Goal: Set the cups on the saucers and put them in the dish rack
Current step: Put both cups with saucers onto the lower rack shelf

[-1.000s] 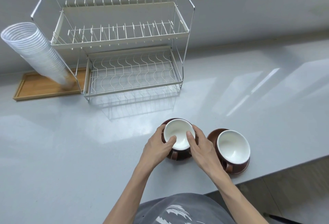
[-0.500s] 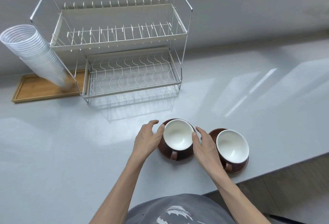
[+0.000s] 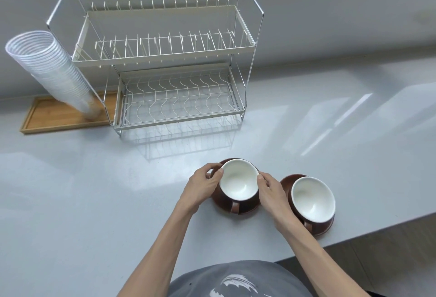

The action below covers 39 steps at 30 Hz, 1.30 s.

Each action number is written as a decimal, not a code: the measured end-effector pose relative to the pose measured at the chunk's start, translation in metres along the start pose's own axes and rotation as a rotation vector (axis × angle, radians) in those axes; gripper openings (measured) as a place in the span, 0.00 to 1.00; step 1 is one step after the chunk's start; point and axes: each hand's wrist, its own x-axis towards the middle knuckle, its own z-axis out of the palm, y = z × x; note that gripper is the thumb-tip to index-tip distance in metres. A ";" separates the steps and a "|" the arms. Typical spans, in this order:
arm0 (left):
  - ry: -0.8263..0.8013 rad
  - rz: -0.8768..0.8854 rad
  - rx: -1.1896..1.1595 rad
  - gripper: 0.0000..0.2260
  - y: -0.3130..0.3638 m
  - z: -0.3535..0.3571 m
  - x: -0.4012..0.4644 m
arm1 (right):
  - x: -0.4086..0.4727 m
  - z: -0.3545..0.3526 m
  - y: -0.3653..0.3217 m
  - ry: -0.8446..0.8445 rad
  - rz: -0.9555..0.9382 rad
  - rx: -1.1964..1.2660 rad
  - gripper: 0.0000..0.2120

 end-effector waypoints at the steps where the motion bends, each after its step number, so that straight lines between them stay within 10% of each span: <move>1: 0.003 -0.001 -0.013 0.10 0.001 -0.001 -0.001 | 0.002 0.000 -0.004 -0.004 -0.007 -0.021 0.15; 39: 0.301 0.056 -0.302 0.10 0.149 -0.103 0.148 | 0.207 0.056 -0.213 0.003 -0.251 -0.165 0.14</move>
